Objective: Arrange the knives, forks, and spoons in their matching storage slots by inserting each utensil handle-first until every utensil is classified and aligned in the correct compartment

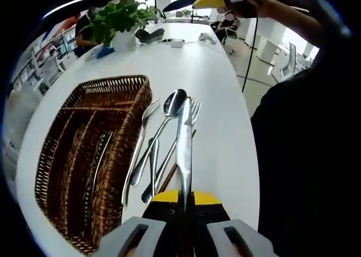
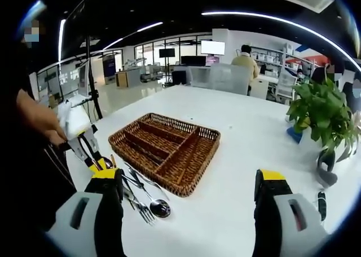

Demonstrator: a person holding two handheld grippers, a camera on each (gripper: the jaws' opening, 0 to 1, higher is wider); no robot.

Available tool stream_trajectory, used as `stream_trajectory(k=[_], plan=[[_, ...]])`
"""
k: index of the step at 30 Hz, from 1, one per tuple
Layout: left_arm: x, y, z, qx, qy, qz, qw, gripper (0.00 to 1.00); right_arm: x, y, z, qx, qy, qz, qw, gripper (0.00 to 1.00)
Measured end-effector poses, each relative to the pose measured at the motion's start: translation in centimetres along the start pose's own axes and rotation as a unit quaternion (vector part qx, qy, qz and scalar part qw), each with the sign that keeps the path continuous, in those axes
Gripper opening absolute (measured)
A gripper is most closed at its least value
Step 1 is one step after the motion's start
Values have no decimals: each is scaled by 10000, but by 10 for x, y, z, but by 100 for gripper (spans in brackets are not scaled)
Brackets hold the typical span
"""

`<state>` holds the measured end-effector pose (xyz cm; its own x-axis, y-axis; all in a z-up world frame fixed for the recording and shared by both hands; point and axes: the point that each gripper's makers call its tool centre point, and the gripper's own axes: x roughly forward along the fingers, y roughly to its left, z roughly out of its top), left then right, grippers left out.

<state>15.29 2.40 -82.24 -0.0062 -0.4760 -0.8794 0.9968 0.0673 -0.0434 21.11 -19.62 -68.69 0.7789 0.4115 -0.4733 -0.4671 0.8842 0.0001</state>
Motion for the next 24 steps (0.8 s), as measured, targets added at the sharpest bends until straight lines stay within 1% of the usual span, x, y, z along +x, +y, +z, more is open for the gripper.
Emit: stream_trajectory(k=[4, 7, 10, 16, 18, 20, 24], plan=[[-8, -4, 1, -49, 94, -151, 9998, 2, -1, -1, 0, 17, -12, -17, 10000, 99], [-16, -7, 5, 64, 168, -129, 9998, 2, -2, -2, 0, 20, -27, -33, 10000, 99], [-24, -7, 8, 97, 154, -125, 9998, 2, -3, -2, 1, 47, -67, -61, 9999, 99], [-37, 0, 14, 102, 163, -70, 9998, 2, -5, -2, 2, 94, -103, -55, 9999, 99], [-42, 1, 15, 69, 183, -83, 9998, 2, -6, -1, 5, 212, -149, 3, 9997, 99], [-46, 3, 16, 105, 187, -66, 9997, 2, -7, -1, 6, 237, -161, 26, 9996, 99], [-55, 6, 17, 221, 266, 11, 9994, 2, -9, 4, 6, 192, -74, 119, 9997, 99]])
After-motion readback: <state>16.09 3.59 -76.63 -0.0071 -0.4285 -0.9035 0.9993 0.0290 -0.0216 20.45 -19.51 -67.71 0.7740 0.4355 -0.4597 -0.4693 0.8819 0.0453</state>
